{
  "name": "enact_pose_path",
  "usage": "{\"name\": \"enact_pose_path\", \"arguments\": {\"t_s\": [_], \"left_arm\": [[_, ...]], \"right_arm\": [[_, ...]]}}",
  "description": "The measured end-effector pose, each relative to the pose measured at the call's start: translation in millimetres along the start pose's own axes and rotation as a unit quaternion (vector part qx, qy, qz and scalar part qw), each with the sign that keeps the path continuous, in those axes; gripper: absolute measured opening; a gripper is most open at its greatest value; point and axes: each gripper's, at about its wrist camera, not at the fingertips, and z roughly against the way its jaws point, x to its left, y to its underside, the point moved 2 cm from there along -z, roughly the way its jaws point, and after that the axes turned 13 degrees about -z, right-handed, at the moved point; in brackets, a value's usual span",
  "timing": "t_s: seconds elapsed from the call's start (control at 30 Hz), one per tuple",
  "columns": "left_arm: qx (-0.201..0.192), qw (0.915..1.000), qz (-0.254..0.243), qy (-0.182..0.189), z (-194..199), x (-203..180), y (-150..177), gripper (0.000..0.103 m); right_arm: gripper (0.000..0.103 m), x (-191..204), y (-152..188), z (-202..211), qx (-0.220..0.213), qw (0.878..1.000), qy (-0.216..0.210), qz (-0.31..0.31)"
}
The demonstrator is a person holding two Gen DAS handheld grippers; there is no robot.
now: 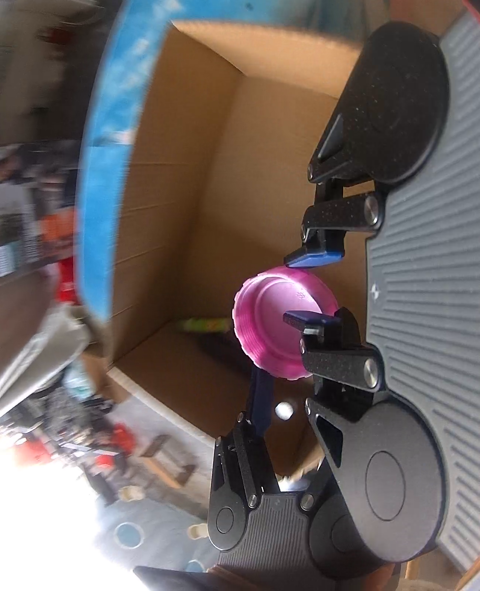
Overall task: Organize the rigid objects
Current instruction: 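Carry the pink bowl with the right gripper into the box and release, then withdraw the right gripper from the box toward the black tape roll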
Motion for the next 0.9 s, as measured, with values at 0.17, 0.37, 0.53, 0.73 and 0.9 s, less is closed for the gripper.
{"name": "enact_pose_path", "arguments": {"t_s": [0.17, 0.37, 0.53, 0.73, 0.9], "left_arm": [[0.068, 0.9968, 0.02, 0.036, -31.9, 14.6, -1.0, 0.067], [0.109, 0.9937, 0.017, 0.019, -35.5, 20.6, 5.7, 0.076], [0.115, 0.9929, 0.029, -0.004, -26.8, 31.5, 18.4, 0.076], [0.099, 0.9939, 0.034, -0.034, -9.5, 38.6, 32.7, 0.079], [0.083, 0.9948, 0.032, -0.049, 3.3, 33.2, 34.9, 0.08]], "right_arm": [[0.023, -11.2, 1.0, -39.6, 0.068, 0.997, 0.022, -0.005], [0.023, -16.5, -8.1, -72.8, 0.124, 0.992, 0.034, -0.001], [0.023, -14.2, -9.8, -86.3, 0.144, 0.989, 0.024, -0.004], [0.024, -7.1, -16.0, -93.5, 0.149, 0.989, -0.006, -0.023], [0.026, -10.1, -17.6, -97.1, 0.149, 0.985, -0.056, -0.067]]}}
